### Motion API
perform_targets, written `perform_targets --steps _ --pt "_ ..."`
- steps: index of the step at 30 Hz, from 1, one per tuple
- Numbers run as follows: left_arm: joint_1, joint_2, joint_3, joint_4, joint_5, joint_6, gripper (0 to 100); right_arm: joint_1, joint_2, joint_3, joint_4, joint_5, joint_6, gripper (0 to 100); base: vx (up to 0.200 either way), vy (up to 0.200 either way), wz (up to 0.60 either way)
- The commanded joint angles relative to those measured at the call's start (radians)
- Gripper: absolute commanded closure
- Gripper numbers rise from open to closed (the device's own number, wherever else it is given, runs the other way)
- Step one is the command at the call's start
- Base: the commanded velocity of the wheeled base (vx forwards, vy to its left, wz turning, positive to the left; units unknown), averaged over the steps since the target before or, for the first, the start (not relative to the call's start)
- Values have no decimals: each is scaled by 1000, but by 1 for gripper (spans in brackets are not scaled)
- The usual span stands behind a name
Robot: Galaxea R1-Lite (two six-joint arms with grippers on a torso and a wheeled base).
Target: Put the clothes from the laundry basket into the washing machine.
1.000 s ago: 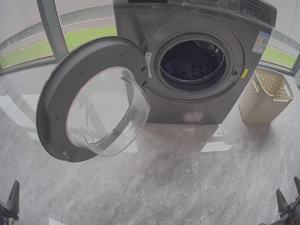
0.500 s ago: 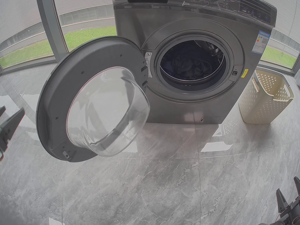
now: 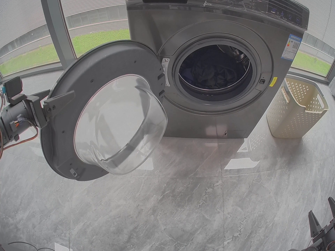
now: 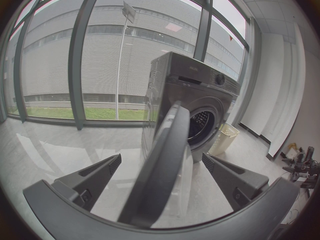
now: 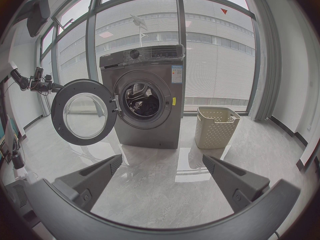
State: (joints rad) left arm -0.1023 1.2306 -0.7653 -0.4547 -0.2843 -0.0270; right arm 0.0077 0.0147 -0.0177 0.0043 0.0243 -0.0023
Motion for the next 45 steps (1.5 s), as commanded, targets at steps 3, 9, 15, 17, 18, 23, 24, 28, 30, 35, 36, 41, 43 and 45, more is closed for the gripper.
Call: perform_targets --steps 3,9,15,17,18,23,24,28,30,35,36,41,43,45 --pt "-126 -10 40 -2 -10 -1 0 0 -15 16 0 0 -1 0 0 0 0" --pt "-323 -76 72 10 -1 -10 0 0 -15 16 0 0 -1 0 0 0 0" --pt "-464 -80 72 10 51 -14 0 0 -15 16 0 0 -1 0 0 0 0" --pt "-462 -77 72 10 71 -14 0 0 -15 16 0 0 -1 0 0 0 0" --pt "-461 -74 73 5 77 -17 0 0 -15 16 0 0 -1 0 0 0 0" --pt "-441 -82 72 -2 83 -19 0 0 -15 16 0 0 -1 0 0 0 0" --pt "-421 -85 70 -2 83 -21 0 0 -15 16 0 0 -1 0 0 0 0" --pt "-353 -76 70 -2 83 -16 0 0 -15 16 0 0 -1 0 0 0 0" --pt "-346 -53 78 5 85 -8 0 0 -15 16 0 0 -1 0 0 0 0" --pt "-359 46 54 -24 120 -7 0 0 -15 16 0 0 -1 0 0 0 0" --pt "-364 69 40 -35 123 -10 0 0 -15 18 0 0 -1 0 0 0 0" --pt "-370 161 -11 -88 123 -14 0 0 -15 16 0 0 -1 0 0 0 0" --pt "-372 254 -68 -141 125 -17 0 0 -15 16 0 0 -1 0 0 0 0" --pt "-382 296 -104 -160 131 -21 0 0 -15 16 0 0 -1 0 0 0 0"
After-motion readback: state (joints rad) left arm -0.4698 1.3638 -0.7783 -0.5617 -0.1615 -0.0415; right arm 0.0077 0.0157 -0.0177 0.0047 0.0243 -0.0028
